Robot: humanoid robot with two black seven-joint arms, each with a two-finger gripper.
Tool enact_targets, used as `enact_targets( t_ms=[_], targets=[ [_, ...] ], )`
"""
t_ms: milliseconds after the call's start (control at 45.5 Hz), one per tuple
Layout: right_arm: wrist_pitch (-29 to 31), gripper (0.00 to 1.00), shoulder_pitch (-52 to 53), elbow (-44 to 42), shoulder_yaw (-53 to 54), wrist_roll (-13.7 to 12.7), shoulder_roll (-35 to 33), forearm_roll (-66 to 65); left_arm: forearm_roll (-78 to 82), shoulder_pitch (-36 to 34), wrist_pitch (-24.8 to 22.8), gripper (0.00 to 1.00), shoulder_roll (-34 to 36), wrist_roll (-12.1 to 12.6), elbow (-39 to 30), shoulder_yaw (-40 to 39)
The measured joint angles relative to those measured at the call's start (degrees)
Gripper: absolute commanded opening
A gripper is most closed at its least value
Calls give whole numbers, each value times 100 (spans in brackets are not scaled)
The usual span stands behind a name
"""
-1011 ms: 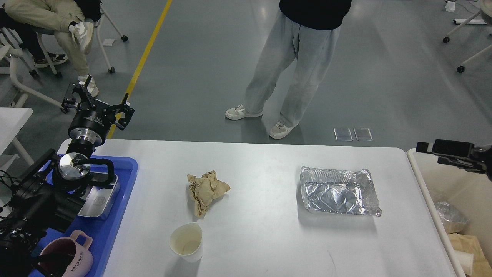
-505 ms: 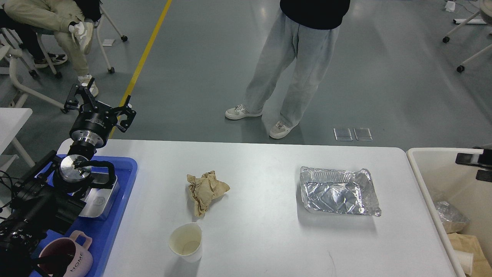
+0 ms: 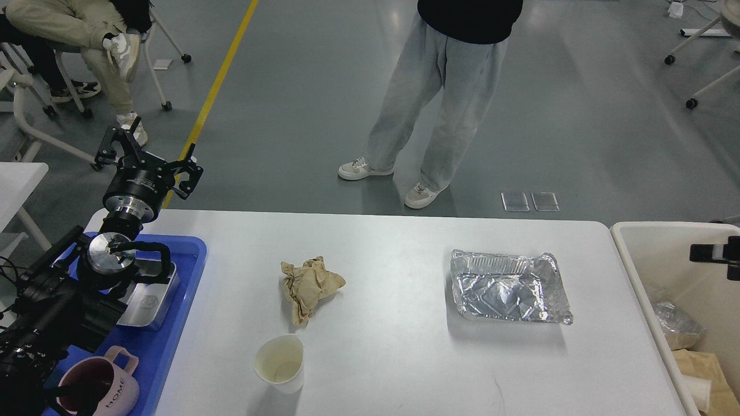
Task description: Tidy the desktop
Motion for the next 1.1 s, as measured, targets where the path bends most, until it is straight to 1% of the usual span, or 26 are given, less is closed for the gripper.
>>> enact_targets(
  t_ms=[264,396,549,769,901,1099],
  targets=[
    [-47,100,-53,-74,-35,-53,433,-324,16,0,5,97,21,0,0,57],
    [-88,100,-157,-212,-64,-158,747,-418,31,0,5,97,27,0,0,57],
    [-300,100,-453,-589,-84,-255,1231,-571,34,6,5,97,38,0,0,57],
    [-739,100,-1093,-1408,-104,-424,2317,-576,34,39,5,97,69,0,0,58],
    [-937,100,-1417,-1867,-135,-447,2984,-522,38,59,5,97,113,0,0,58],
    [-1016,100,-1793,-2667,-141,-450,3902,-395,42,105,5,97,160,0,3,58]
  ],
)
